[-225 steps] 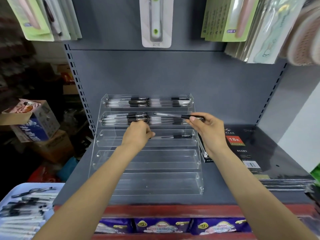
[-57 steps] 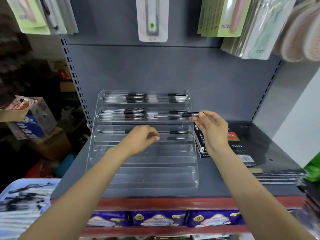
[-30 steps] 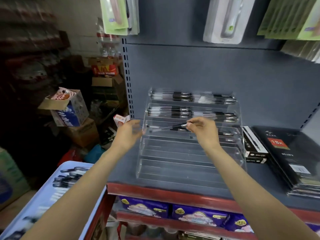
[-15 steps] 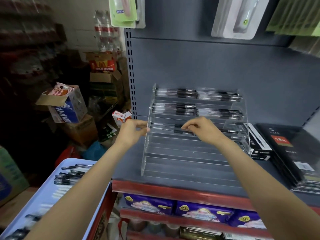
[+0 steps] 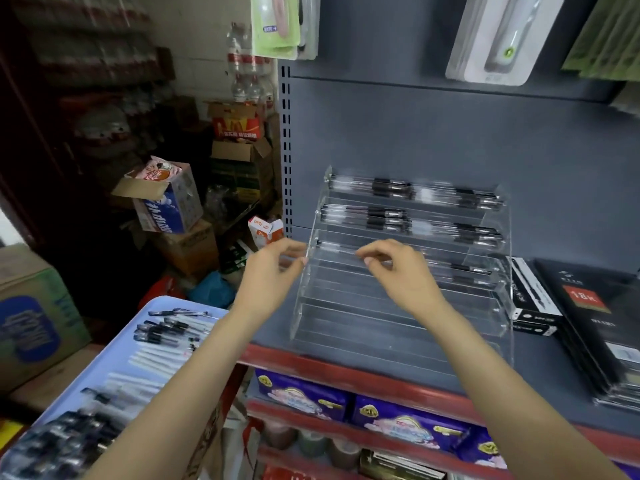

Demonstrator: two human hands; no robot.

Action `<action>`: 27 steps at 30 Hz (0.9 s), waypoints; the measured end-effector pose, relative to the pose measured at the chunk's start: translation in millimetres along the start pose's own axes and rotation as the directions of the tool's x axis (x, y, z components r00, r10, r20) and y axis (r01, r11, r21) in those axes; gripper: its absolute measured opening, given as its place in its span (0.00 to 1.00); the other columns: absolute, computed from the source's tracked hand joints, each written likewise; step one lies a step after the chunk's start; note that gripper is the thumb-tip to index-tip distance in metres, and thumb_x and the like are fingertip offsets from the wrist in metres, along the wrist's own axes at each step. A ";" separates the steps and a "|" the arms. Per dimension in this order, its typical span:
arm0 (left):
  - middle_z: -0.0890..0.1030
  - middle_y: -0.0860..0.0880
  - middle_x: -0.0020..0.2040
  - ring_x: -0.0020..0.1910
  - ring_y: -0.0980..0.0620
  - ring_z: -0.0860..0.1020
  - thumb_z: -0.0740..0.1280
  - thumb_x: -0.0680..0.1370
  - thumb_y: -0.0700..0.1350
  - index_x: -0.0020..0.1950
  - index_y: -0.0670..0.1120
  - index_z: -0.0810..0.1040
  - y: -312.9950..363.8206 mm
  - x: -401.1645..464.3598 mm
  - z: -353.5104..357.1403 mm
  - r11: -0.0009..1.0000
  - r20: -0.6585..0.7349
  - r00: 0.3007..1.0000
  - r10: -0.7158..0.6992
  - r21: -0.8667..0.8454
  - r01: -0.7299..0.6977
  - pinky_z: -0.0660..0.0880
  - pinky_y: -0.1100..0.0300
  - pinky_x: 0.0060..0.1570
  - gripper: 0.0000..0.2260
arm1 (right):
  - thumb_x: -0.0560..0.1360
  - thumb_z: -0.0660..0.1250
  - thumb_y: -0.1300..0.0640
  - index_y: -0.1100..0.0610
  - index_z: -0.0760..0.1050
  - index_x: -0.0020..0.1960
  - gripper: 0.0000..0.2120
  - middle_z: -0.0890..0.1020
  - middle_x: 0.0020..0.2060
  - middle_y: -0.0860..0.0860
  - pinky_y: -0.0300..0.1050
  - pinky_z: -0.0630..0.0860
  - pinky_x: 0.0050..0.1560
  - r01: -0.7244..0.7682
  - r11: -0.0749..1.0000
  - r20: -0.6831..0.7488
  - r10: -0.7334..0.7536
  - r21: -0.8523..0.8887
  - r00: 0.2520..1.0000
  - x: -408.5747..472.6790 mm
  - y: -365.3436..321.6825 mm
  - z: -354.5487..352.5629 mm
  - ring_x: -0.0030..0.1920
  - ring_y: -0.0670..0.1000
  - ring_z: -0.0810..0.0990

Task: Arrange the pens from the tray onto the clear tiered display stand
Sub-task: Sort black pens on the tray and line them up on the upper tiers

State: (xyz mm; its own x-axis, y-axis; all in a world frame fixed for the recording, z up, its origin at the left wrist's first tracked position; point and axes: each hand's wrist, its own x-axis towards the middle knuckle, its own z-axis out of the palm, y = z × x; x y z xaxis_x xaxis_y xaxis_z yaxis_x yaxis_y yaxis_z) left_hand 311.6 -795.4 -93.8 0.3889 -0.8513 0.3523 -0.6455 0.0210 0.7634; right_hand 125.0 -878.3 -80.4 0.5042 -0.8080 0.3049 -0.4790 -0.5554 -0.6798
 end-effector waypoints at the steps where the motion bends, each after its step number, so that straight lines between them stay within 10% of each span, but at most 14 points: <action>1: 0.81 0.53 0.47 0.46 0.56 0.78 0.66 0.76 0.41 0.56 0.45 0.79 -4.3 -7.5 -5.6 1.000 0.001 1.000 0.002 0.002 -0.002 0.71 0.75 0.44 0.09 | 0.76 0.63 0.65 0.56 0.81 0.51 0.10 0.81 0.47 0.49 0.21 0.67 0.45 0.013 1.000 0.016 -0.014 0.021 1.000 -5.0 -7.5 8.8 0.45 0.44 0.77; 17: 0.81 0.45 0.57 0.51 0.46 0.80 0.64 0.78 0.41 0.59 0.43 0.78 -249.6 -161.4 -181.7 0.901 0.153 0.922 -0.356 0.317 0.295 0.72 0.61 0.49 0.11 | 0.80 0.57 0.62 0.59 0.75 0.62 0.14 0.78 0.61 0.56 0.46 0.72 0.60 -0.140 0.990 0.516 0.127 -0.012 0.847 -99.7 -121.7 308.0 0.59 0.55 0.77; 27: 0.59 0.50 0.76 0.74 0.50 0.59 0.60 0.79 0.52 0.74 0.49 0.61 -332.3 -206.2 -202.5 0.802 0.430 0.831 -0.353 0.597 0.032 0.61 0.53 0.71 0.24 | 0.79 0.62 0.58 0.57 0.70 0.65 0.15 0.71 0.60 0.57 0.55 0.73 0.56 -0.041 0.923 0.557 0.265 -0.382 0.787 -120.0 -123.7 405.3 0.60 0.59 0.72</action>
State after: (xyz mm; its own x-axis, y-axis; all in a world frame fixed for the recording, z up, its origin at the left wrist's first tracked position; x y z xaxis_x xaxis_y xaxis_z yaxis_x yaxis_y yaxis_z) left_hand 579.1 -520.7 -310.5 0.2684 -0.9403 -0.2094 -0.8976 -0.3230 0.2999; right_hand 415.0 -632.9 -303.2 0.6699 -0.6739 -0.3117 -0.7374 -0.5546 -0.3856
